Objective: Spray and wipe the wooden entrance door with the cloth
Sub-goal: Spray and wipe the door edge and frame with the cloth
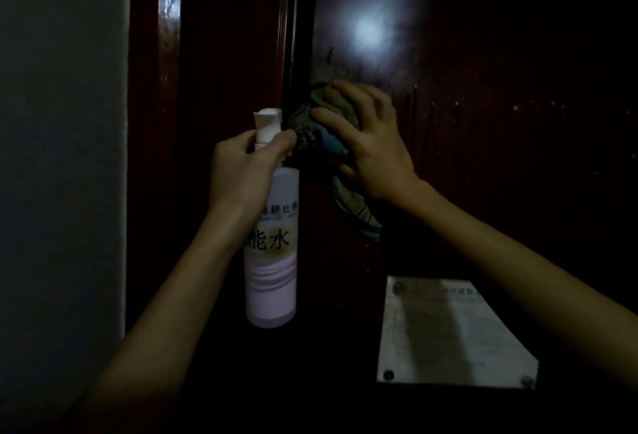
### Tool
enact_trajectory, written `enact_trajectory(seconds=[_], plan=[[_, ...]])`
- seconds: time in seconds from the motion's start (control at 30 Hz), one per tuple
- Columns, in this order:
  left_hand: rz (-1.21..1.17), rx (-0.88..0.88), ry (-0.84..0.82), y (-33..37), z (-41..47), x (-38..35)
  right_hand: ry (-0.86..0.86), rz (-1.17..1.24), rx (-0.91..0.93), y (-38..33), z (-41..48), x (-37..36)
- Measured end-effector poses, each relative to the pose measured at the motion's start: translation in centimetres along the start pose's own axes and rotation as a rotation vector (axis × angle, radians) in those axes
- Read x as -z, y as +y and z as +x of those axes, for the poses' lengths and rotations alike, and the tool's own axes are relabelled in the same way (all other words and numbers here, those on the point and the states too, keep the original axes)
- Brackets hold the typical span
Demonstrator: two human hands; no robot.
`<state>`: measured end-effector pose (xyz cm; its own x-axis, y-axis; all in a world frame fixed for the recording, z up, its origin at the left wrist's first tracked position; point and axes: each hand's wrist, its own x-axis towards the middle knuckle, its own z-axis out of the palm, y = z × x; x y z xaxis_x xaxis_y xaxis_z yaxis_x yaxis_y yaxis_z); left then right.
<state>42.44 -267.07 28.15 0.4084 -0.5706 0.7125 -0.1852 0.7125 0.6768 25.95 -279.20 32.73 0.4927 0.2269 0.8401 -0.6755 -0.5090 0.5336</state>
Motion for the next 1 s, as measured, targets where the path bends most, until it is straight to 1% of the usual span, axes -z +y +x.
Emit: enact_trajectory(seconds=[0.13,0.27,0.47,0.7,0.83,1.0], plan=[[0.011,0.010,0.020,-1.5,-2.9,0.8,0.011,0.017,0.054,-1.5,-3.3,-0.8],[0.029,0.052,0.060,-4.3,-6.9,1.8,-0.013,0.010,0.026,-3.4,-6.4,-1.2],[0.038,0.104,0.103,-8.0,-11.5,2.3,-0.064,0.003,0.117,-6.2,-11.5,-2.2],[0.045,0.104,0.098,-10.2,-14.3,3.4,-0.091,-0.010,0.037,-7.7,-12.3,-1.9],[0.048,0.103,0.102,-12.1,-15.4,4.2,-0.090,0.000,-0.021,-9.7,-15.1,-2.3],[0.053,0.090,0.094,-14.4,-17.5,5.0,-0.087,0.039,0.109,-14.4,-23.1,-3.8]])
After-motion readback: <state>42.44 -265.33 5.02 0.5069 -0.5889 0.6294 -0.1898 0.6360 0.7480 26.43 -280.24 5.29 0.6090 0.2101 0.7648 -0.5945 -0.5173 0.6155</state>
